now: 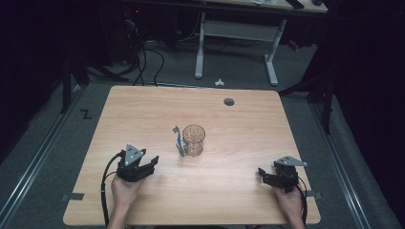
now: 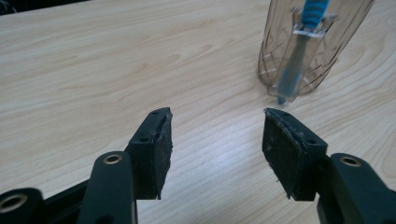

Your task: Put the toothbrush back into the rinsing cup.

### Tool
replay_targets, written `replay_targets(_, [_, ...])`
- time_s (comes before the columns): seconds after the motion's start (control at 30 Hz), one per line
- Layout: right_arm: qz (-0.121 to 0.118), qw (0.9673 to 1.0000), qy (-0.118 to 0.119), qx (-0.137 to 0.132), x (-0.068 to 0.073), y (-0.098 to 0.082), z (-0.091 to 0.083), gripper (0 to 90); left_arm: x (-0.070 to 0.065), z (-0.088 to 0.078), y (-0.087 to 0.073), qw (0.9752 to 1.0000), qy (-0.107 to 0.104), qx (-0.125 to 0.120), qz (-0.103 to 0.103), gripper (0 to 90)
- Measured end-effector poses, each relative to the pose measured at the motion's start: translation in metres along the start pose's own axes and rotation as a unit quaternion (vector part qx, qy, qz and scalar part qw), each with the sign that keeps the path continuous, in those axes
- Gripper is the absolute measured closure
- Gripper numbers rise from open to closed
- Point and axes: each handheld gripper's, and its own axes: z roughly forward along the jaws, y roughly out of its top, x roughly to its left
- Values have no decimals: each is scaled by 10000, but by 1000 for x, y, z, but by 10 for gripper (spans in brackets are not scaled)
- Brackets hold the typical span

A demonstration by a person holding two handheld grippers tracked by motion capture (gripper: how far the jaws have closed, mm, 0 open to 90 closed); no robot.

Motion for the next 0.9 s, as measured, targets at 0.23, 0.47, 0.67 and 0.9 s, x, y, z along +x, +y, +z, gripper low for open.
replay_targets(0.23, [-2, 10000, 0, 0, 0, 0, 0, 265, 4, 4, -9, 9997, 131, 195, 5, 431])
replay_targets(0.47, [-1, 10000, -1, 0, 0, 0, 0, 265, 9, 6, -17, 9992, 189, 327, -112, 431])
replay_targets(0.67, [-3, 10000, -1, 0, 0, 0, 0, 265, 13, 11, -22, 9983, 211, 517, -177, 427])
replay_targets(0.9, [-6, 10000, 0, -3, 0, 0, 0, 265, 14, 16, -27, 9975, 237, 639, -203, 419])
